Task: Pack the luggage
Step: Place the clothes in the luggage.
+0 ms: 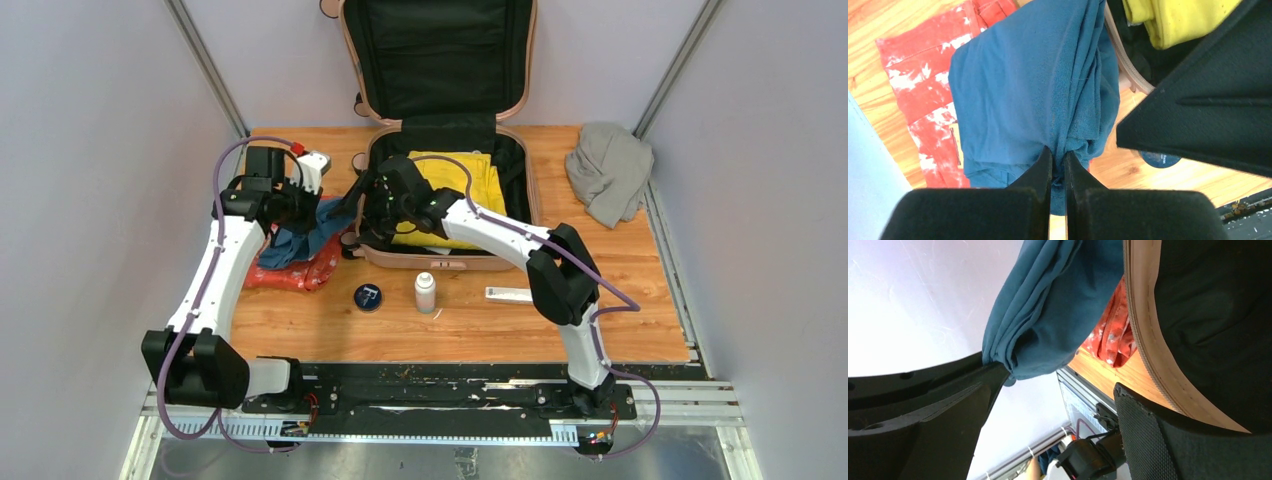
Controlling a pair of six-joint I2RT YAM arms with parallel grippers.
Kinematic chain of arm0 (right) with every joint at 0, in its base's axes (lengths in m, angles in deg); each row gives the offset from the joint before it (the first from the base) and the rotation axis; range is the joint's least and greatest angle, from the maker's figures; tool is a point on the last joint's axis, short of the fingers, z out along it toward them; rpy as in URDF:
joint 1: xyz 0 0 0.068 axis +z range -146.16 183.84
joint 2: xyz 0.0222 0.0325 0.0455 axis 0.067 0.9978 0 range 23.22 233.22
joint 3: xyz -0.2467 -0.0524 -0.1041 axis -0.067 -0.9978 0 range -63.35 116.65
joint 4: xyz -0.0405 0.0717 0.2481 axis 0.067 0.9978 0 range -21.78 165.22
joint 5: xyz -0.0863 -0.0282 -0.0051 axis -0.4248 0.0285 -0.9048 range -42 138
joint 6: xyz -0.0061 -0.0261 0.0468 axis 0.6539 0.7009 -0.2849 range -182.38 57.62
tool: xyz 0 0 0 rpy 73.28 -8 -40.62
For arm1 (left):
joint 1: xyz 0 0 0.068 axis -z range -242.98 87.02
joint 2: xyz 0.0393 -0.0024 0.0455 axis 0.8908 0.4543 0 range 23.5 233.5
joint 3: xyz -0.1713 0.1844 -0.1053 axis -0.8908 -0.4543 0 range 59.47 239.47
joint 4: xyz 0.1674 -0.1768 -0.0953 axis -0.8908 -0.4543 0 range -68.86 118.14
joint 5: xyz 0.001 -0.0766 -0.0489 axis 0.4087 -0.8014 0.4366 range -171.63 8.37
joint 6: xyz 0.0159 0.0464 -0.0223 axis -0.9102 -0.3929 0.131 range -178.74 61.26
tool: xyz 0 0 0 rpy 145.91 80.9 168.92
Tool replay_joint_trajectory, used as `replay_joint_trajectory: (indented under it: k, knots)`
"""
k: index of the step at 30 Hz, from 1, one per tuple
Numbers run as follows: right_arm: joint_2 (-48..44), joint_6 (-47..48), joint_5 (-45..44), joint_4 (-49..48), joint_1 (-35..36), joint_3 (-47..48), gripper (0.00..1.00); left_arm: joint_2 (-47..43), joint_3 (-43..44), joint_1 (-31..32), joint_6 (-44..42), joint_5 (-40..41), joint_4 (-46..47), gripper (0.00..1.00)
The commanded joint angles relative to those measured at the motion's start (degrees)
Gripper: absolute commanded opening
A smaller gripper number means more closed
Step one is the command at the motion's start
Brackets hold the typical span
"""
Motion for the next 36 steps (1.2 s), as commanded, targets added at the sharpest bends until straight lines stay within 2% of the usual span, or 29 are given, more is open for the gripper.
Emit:
replay_joint_trajectory:
  k: [1,5,13,24,26,27,29,31,33,34,36]
  knots:
    - [0.11,-5.30,-3.64,0.80,0.41,1.57,0.98,-1.93,2.50,0.03,1.08,-2.06,-0.37,0.00]
    - [0.11,-8.75,-6.05,0.33,0.70,1.69,1.00,-2.32,2.85,0.04,1.22,-2.01,-0.35,0.00]
    - [3.81,-12.53,-4.52,-2.41,0.80,4.73,1.00,-2.84,4.08,0.09,2.91,-4.42,-0.57,0.00]
    - [5.83,-10.15,-6.19,-2.44,1.04,7.84,0.99,-3.61,3.79,0.05,4.47,-10.53,-0.60,0.00]
    - [6.79,-9.61,-5.60,-2.50,0.92,8.88,0.90,-4.06,3.34,0.03,4.12,-11.86,-0.69,0.00]
    - [7.28,-9.28,-5.15,-2.43,0.83,9.30,0.83,-4.28,2.96,0.03,4.00,-12.35,-0.70,0.00]
    - [7.90,-8.00,-4.22,-2.53,0.48,9.86,0.65,-4.61,2.17,0.05,3.66,-13.04,-0.70,0.00]
    - [7.85,-6.36,-3.65,-2.64,0.10,9.51,0.43,-4.71,1.36,0.03,3.21,-13.26,-0.71,0.01]
    - [7.31,-4.19,-3.39,-2.40,-0.67,8.87,0.20,-4.63,0.63,0.06,2.63,-13.43,-0.70,0.15]
    - [7.01,-2.79,-3.35,-1.66,-1.18,8.80,0.13,-4.61,0.28,0.03,2.42,-13.60,-0.70,0.22]
    - [6.49,0.43,-3.23,0.64,-2.34,9.24,0.05,-4.67,-0.27,0.03,2.21,-13.79,-0.73,0.36]
